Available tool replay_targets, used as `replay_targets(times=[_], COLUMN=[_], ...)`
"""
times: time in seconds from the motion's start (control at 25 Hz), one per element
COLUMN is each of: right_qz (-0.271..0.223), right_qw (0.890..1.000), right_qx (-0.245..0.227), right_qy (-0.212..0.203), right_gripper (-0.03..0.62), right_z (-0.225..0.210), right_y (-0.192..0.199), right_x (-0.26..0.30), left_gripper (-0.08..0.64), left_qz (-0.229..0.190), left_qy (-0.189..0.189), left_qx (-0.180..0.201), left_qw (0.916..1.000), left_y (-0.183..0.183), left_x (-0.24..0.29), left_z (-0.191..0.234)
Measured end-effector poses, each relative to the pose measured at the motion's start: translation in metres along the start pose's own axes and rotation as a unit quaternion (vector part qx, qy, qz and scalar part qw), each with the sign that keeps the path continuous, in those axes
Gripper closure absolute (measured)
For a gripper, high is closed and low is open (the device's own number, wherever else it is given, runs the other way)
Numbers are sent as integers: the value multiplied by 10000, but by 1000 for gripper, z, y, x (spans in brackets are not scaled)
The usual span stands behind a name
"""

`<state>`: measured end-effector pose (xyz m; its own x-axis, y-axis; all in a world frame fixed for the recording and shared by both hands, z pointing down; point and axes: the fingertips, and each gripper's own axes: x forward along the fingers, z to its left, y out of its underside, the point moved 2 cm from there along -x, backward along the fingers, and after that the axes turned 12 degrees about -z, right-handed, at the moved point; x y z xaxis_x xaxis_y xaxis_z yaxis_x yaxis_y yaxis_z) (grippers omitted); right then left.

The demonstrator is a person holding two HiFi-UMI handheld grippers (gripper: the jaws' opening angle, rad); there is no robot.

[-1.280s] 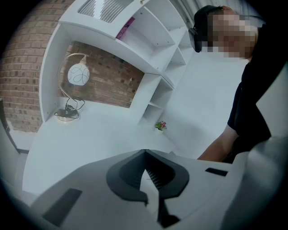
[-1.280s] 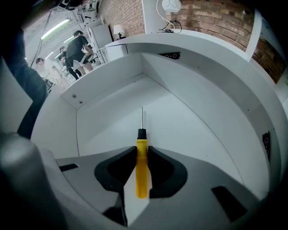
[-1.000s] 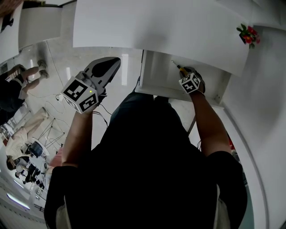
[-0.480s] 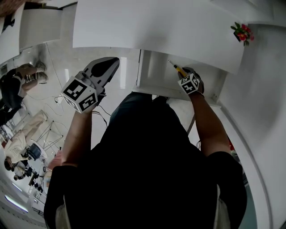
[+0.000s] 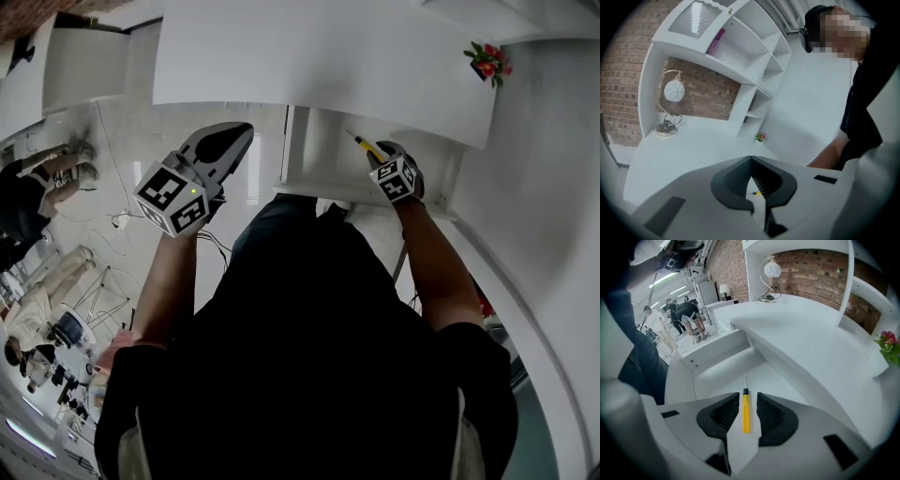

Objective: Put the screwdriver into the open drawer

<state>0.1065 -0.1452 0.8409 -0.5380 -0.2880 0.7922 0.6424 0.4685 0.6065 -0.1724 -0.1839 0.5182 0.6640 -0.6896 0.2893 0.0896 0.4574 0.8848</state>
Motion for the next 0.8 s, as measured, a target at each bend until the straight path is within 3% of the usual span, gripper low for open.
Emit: replay_targets(times=[0.8], right_qz=[-967], right_qw=[9940], right_qx=[-20], right_qy=[501], right_gripper=[465], right_z=[13], right_y=[-59], right_x=[-99], left_gripper=[545], left_qz=[-440], left_qy=[-1], left_qx=[448], left_qw=[9980], left_y=[-24], left_x=[-54], left_z=[-69])
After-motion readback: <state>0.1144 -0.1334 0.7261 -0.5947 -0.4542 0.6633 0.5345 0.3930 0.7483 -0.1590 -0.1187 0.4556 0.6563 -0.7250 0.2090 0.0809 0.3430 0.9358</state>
